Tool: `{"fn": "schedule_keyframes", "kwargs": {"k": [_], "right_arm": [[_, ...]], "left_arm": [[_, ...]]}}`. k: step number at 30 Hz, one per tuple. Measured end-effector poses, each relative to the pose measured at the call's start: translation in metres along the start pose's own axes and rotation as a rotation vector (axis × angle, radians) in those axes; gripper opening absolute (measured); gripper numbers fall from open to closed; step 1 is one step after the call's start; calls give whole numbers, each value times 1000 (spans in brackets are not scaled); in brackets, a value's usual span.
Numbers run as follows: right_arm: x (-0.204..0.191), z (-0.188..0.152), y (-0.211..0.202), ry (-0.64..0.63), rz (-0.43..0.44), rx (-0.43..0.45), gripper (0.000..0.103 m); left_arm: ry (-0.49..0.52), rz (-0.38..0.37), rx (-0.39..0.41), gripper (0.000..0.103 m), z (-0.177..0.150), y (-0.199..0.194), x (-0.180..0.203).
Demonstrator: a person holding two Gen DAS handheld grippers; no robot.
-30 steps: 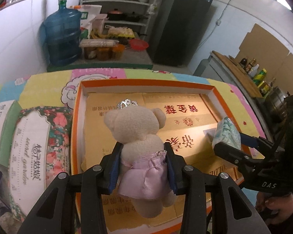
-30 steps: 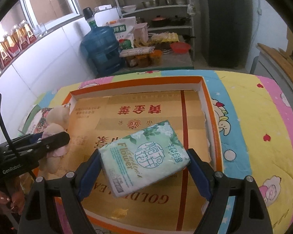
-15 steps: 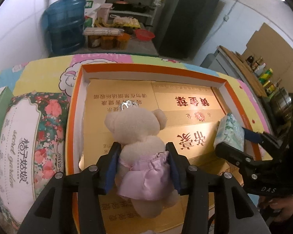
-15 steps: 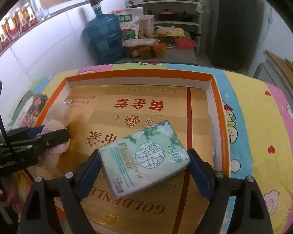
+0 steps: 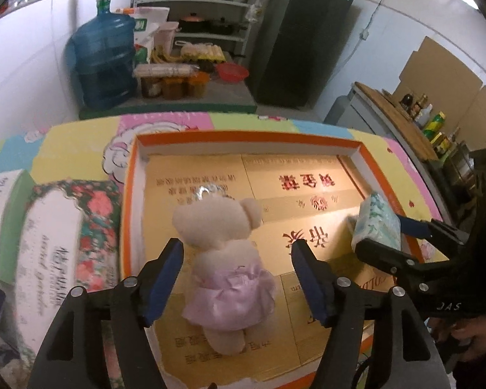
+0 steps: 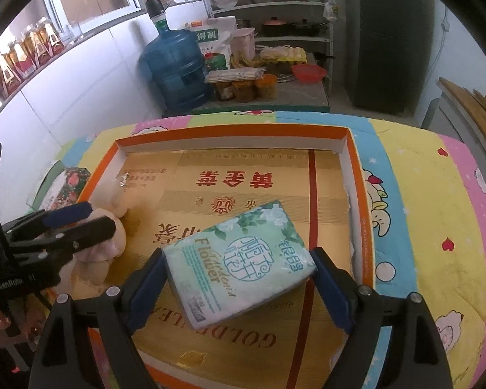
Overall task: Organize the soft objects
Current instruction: 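Carry the teddy bear with the left tool while the right tool carries the tissue pack into the gold box, then open the left tool to drop the bear in the box while the right tool releases the tissue pack, then move both open tools back to the pile of soft items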
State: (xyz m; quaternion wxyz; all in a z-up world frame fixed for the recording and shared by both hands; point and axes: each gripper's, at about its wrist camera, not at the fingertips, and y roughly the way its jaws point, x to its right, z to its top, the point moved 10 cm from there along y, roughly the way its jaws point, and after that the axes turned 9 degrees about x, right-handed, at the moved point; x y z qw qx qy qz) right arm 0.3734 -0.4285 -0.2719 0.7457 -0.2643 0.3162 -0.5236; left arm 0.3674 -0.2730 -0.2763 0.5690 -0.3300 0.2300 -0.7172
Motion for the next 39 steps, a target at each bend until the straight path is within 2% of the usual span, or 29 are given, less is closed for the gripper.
{"fn": "schedule_keyframes", "kwargs": {"k": [4, 8, 19, 27, 29, 32, 36, 39], "right_arm": [[-2, 1, -5, -16, -18, 14, 87], [-3, -7, 1, 13, 2, -25, 87], [-6, 11, -26, 31, -1, 86, 88], [-12, 23, -59, 217, 137, 180, 88], [-17, 21, -63, 203, 106, 166, 88], [-28, 18, -70, 145, 43, 172, 88], [-45, 15, -80, 121, 18, 180, 88], [-62, 14, -88, 122, 14, 192, 88]], "left_arm": [[-8, -14, 40, 71, 8, -14, -1], [6, -10, 63, 71, 12, -23, -2], [-14, -45, 133, 75, 22, -51, 0], [18, -51, 174, 75, 28, -87, 2], [24, -26, 161, 75, 27, -95, -2], [39, -2, 186, 75, 27, -110, -9], [39, -1, 211, 75, 26, -131, -20], [36, 27, 246, 75, 27, -151, -36]]}}
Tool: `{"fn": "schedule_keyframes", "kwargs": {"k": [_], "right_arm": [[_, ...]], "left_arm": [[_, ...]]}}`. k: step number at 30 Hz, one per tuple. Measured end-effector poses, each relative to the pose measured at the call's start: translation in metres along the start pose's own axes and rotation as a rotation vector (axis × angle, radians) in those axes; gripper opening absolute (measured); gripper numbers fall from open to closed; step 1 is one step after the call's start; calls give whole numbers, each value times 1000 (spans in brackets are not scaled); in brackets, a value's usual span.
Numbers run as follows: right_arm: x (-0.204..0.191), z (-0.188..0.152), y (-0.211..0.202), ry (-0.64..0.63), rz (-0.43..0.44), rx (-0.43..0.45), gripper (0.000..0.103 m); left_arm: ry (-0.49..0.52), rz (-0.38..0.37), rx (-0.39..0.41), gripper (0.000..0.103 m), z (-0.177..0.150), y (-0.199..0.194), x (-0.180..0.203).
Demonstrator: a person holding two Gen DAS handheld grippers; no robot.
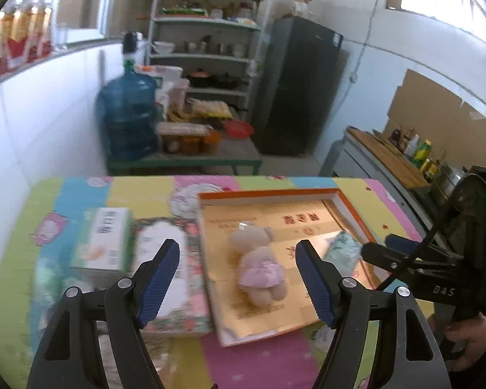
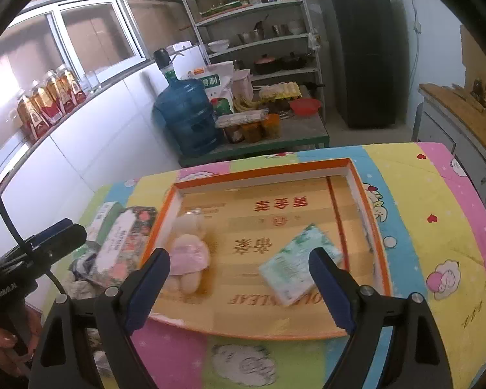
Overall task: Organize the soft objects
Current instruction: 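Move both open tools back to the pile of soft items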
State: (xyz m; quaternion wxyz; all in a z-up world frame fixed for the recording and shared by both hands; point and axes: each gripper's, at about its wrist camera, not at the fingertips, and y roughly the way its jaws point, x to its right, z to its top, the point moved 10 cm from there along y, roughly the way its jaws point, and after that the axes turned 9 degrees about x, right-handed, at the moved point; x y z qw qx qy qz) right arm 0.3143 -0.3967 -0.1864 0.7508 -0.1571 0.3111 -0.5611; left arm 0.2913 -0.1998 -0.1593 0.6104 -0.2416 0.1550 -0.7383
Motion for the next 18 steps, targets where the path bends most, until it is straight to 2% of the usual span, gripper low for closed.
{"fn": "schedule_keyframes", "kwargs": {"k": [10, 18], "right_arm": [[-82, -21, -22, -46, -21, 13, 88], [-135, -57, -40, -69, -31, 3, 88]], "left_arm": [[-53, 31, 44, 76, -1, -69, -87], [-69, 28, 47, 76, -17, -110, -143]]}}
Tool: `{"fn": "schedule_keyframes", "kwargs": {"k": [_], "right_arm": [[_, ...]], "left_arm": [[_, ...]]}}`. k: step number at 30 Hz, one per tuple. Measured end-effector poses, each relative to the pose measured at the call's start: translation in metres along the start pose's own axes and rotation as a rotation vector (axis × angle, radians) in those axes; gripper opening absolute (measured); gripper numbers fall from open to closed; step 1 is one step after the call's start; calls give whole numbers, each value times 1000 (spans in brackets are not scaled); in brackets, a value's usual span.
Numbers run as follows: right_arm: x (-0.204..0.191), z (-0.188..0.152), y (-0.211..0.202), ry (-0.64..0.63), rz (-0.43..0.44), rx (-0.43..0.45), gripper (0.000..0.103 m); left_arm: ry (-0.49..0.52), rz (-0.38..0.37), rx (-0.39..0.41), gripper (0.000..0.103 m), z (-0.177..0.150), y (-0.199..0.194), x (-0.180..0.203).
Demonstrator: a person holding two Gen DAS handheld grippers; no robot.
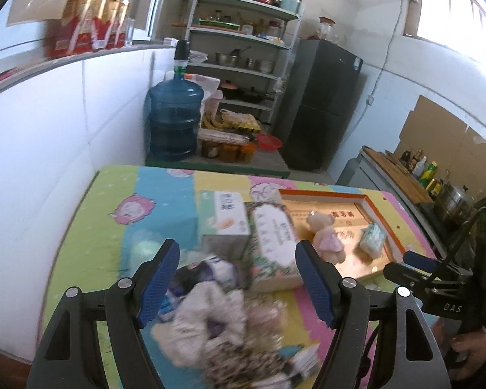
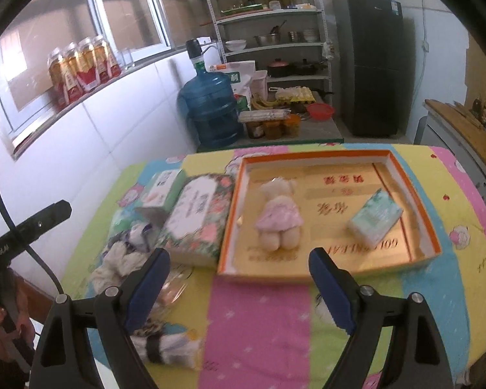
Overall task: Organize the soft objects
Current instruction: 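Move both open tools back to the pile of soft items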
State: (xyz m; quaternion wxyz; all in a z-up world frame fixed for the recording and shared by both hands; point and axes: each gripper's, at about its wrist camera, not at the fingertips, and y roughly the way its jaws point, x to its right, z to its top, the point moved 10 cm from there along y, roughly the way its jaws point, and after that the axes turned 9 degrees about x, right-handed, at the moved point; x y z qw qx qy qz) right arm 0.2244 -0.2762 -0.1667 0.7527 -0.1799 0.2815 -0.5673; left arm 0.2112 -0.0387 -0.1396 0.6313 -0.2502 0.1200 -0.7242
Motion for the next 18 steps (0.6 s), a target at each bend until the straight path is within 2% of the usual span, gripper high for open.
{"fn": "schedule_keyframes", "kwargs": {"k": [6, 12, 16, 18], "right_arm": [[-38, -29, -7, -24, 19, -24, 88], [-98, -65, 2, -147, 117, -96, 87], [-137, -89, 17, -272, 184, -171, 71], [-151, -101, 27, -345, 195, -212, 67]], "left_arm": [[2, -15, -6, 76, -16, -18, -28], [10, 2, -2, 76, -28, -31, -54], [-19, 22, -10, 76, -40, -35, -76], [-37, 27, -18, 76, -47, -36, -84]]}}
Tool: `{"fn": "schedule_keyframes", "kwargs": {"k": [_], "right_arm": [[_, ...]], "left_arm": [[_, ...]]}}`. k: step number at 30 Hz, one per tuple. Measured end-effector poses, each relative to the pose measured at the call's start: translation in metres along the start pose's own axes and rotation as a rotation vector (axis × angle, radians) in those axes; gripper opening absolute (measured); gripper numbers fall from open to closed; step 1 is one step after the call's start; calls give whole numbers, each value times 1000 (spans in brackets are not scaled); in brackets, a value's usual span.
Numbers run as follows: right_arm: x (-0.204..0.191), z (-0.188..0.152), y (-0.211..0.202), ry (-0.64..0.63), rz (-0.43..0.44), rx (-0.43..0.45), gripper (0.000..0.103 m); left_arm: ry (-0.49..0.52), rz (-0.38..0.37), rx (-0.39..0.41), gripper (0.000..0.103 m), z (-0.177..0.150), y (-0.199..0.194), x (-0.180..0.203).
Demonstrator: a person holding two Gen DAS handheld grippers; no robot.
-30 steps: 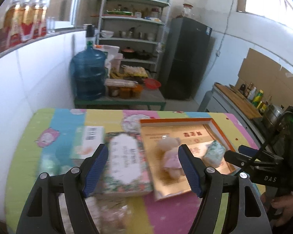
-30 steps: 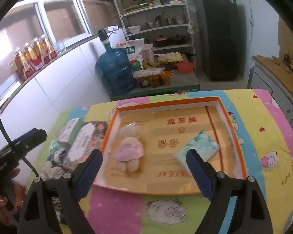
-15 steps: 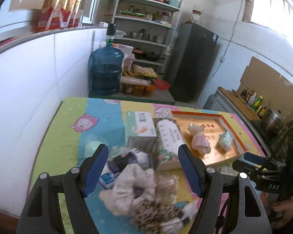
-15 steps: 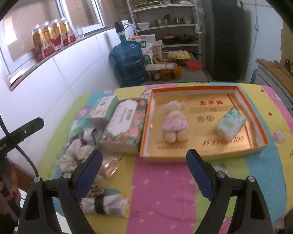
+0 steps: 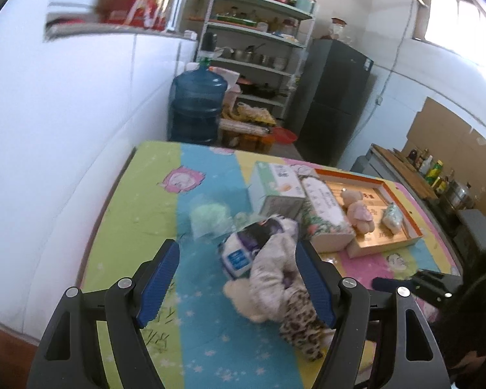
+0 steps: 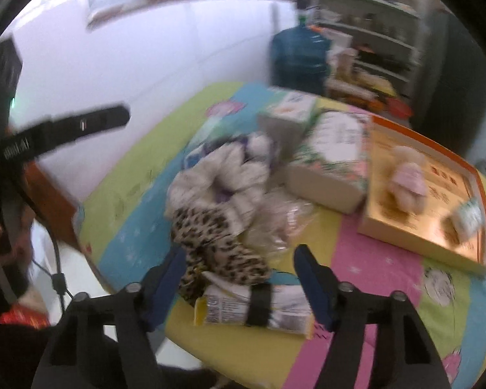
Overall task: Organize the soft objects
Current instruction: 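Move both open tools back to the pile of soft items, then grasp the leopard-print scrunchie with the right tool while the left tool grasps the white floral scrunchie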
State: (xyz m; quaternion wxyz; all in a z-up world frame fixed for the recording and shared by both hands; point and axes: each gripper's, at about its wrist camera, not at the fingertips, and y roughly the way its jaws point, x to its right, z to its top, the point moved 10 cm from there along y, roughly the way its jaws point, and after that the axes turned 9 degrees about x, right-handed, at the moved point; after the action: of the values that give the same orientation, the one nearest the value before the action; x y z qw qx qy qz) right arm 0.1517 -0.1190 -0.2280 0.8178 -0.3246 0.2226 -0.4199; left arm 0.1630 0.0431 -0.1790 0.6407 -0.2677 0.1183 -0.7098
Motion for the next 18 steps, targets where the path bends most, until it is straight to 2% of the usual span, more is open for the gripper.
{"fn": "schedule_keyframes", "kwargs": {"k": [4, 6, 11, 13, 18], "right_arm": [[-14, -7, 26, -88, 8, -66, 62], [-14, -11, 36, -112, 9, -97, 54], [-14, -21, 51, -121, 49, -153, 24], [-10, -22, 52, -110, 54, -157, 17], [5, -8, 37, -65, 60, -95, 14]], "left_arm": [[-30, 17, -8, 75, -10, 0, -11], [-45, 21, -12, 76, -13, 1, -14], [-71, 12, -39, 75, -24, 13, -16], [-82, -6, -54, 75, -28, 20, -13], [-81, -37, -99, 74, -39, 45, -1]]}}
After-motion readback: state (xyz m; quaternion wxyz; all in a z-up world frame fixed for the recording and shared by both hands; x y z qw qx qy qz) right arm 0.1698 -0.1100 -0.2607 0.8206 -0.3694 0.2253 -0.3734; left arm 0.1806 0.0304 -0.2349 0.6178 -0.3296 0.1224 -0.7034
